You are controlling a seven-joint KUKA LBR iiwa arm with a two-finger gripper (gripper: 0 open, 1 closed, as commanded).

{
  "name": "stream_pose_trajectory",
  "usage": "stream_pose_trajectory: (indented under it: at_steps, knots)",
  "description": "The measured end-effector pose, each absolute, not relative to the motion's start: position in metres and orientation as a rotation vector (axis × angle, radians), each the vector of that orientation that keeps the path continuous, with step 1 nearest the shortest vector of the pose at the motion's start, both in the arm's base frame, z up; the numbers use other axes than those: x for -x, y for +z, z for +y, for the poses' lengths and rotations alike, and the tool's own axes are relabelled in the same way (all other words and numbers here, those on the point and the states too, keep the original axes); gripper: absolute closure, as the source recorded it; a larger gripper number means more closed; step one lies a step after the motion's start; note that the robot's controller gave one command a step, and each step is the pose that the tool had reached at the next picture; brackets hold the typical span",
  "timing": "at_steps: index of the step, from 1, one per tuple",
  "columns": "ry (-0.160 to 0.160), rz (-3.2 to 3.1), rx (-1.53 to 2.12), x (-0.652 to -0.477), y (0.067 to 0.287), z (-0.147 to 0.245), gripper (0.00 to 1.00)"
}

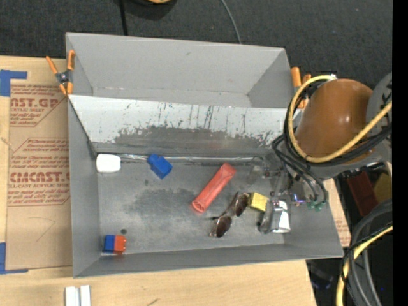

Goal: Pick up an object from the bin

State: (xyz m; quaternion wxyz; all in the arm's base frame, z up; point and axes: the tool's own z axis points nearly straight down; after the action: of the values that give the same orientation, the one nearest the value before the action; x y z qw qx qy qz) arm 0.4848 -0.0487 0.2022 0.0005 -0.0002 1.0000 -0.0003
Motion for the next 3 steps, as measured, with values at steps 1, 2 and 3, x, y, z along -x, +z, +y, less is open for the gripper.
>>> stream_pose_trajectory:
  at_steps: [1,2,3]
  knots:
    - [-0.001,3.141,0.001,-0.485,0.202,-0.049,0.0]
    - [-0.001,3.14,0.002,-0.485,0.202,-0.049,0.0]
    - [-0.003,3.129,0.044,-0.488,0.188,-0.048,0.0]
